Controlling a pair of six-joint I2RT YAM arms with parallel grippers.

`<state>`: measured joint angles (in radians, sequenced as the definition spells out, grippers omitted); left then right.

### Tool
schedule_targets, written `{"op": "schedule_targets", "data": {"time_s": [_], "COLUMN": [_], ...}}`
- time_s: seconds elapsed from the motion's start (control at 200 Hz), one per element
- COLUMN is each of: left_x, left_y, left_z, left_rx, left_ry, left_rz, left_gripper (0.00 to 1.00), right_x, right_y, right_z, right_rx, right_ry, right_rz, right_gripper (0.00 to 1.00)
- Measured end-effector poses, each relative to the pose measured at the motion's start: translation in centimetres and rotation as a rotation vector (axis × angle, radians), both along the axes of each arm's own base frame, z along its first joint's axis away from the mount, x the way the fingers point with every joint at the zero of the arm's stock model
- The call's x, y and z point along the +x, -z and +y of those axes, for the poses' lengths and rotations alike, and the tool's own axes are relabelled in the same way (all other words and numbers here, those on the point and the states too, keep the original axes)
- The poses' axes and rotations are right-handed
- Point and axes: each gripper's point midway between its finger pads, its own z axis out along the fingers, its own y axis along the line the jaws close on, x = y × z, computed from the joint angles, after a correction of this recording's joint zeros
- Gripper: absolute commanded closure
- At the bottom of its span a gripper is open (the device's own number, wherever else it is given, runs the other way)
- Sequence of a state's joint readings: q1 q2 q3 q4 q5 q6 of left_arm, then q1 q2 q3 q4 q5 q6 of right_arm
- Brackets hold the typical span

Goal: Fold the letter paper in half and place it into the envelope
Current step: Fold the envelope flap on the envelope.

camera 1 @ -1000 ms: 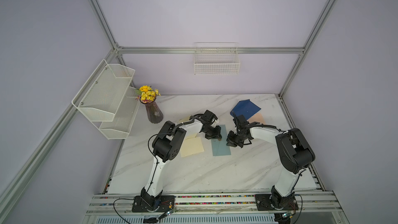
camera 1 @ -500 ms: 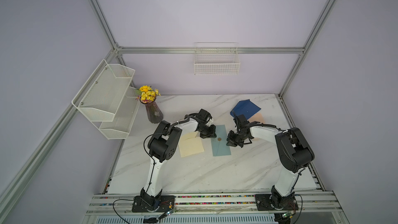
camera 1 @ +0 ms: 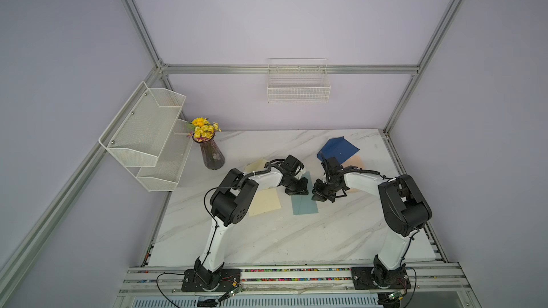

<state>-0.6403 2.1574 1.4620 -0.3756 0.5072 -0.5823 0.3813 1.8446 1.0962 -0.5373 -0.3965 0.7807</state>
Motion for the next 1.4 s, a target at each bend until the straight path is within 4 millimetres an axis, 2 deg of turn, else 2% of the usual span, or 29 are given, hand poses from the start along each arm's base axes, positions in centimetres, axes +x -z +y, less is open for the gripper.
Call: {"op": "schedule_targets", "data": {"time_s": [0.14, 0.375, 0.685, 0.81, 0.915, 1.005, 1.11, 1.165, 1.245, 1.34, 1.4], "left_x": [0.2, 1.5, 1.4, 0.9, 0.7, 0.6, 0.4, 0.2, -0.3, -1.3, -2.1], "left_y": [0.0, 0.0, -0.5, -1.4, -3.7, -6.7, -10.3, -12.0, -14.1, -15.1, -15.1], "left_z": [1.3, 4.2, 5.7, 6.7, 7.2, 7.5, 8.0, 8.4, 9.3, 10.9, 12.2], "left_rx": [-0.030, -0.033, 0.027, 0.067, 0.072, 0.061, 0.044, 0.039, 0.038, 0.055, 0.075], "left_ry": [-0.017, -0.077, -0.091, -0.087, -0.079, -0.074, -0.071, -0.078, -0.084, -0.104, -0.122], "left_rz": [0.013, 0.030, 0.018, 0.008, -0.030, -0.092, -0.175, -0.210, -0.268, -0.295, -0.300], "left_gripper": [1.00, 1.00, 1.00, 1.00, 1.00, 0.90, 0.64, 0.49, 0.35, 0.21, 0.14], "right_x": [0.7, 0.8, 0.9, 1.1, 1.1, 0.9, 0.8, 0.6, 0.0, -1.0, -1.7], "right_y": [0.0, -0.1, -0.1, -0.2, -0.3, -0.7, -1.8, -2.5, -3.5, -4.2, -4.4], "right_z": [0.3, 0.4, 0.3, -0.2, -0.7, -1.0, -0.6, 0.4, 2.3, 4.1, 4.9], "right_rx": [0.009, 0.011, 0.003, -0.031, -0.065, -0.095, -0.128, -0.147, -0.174, -0.217, -0.251], "right_ry": [0.000, 0.002, -0.001, -0.005, -0.009, -0.021, -0.059, -0.100, -0.175, -0.252, -0.292], "right_rz": [-0.015, -0.021, -0.025, -0.039, -0.046, -0.050, -0.081, -0.105, -0.145, -0.179, -0.188], "right_gripper": [1.00, 1.00, 1.00, 1.00, 1.00, 1.00, 0.99, 0.86, 0.53, 0.35, 0.31]}}
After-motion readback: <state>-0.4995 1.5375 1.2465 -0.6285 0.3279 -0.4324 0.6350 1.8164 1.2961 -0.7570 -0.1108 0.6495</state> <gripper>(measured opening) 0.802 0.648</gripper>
